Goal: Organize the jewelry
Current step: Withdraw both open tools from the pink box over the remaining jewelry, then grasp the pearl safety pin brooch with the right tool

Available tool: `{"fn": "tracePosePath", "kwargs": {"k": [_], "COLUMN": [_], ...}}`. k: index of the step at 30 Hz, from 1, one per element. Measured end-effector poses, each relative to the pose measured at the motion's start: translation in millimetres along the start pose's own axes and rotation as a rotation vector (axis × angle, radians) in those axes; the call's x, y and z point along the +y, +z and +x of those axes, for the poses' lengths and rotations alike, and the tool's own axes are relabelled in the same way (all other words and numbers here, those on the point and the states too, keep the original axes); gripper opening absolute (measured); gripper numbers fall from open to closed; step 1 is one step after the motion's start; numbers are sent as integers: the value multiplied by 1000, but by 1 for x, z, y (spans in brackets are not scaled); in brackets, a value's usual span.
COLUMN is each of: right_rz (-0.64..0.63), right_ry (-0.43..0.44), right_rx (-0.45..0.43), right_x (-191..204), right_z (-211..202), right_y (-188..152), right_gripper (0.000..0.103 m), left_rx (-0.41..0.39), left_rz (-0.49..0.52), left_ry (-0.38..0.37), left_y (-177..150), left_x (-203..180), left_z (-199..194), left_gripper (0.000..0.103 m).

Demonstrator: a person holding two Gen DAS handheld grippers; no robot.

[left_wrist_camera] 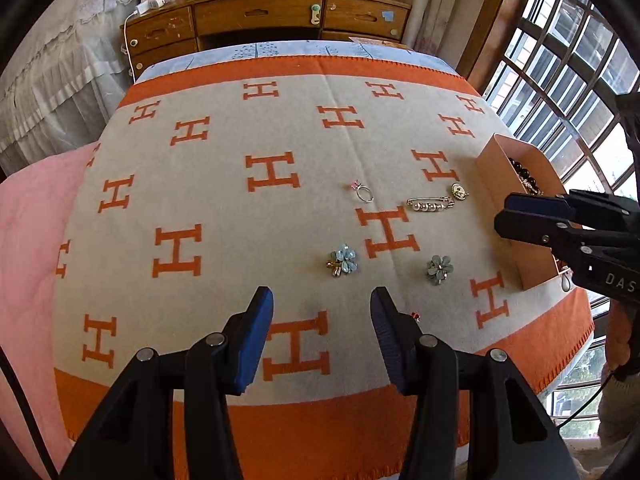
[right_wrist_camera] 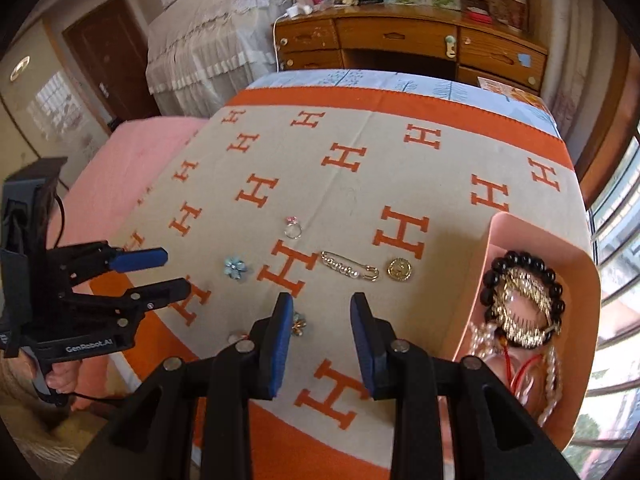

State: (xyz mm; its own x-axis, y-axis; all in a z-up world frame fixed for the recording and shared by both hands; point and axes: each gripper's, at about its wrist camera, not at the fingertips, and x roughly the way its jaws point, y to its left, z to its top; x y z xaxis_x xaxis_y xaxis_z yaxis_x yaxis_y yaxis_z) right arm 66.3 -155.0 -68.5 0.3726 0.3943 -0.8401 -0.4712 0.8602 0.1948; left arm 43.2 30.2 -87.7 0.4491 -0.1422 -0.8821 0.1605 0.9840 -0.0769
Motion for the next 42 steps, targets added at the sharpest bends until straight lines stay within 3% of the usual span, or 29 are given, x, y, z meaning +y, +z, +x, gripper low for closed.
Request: {"fn": "tracePosePath", "kwargs": {"k": [5,9,15,18,19,21,23,32,38,42], "right_rz": [-187,-270,-414,-475,-470,-442,-401,-172,-5,97], "right_ry": [-33,-19,-65,-80,-97,-95,-69,91,143,137], "right_rx": [92,136,206,182,176,172,157,-64,-210,-250], "right_x": [0,2,13,18,17,14,9,-20,-52,-73], "right_z": [33,49,75,73,73,71,65,-10,-60,-70], "right_y": [17,25,21,17,18,20,21,19,5,-8], "right_gripper": [30,30,30,22,11,9,0,0,0,0], "left_rx": [11,24,32,43,47,51,51,41,19,19], "left_rz": [-1,-6,-35,-46,-45,-42,-36,16,104,174], "left_ry": [12,12,11,6,8,12,16,20,-1,-25], "left_y": [7,11,11,9,8,8,9,17,39,56], "left_x": [-5,-5,2,4,4,3,0,-20,-50,-78], "left_z": [22,30,32,33,34,34,34,28,22,29], "left_gripper": [49,49,49,49,49,49,49,49,49,49]}}
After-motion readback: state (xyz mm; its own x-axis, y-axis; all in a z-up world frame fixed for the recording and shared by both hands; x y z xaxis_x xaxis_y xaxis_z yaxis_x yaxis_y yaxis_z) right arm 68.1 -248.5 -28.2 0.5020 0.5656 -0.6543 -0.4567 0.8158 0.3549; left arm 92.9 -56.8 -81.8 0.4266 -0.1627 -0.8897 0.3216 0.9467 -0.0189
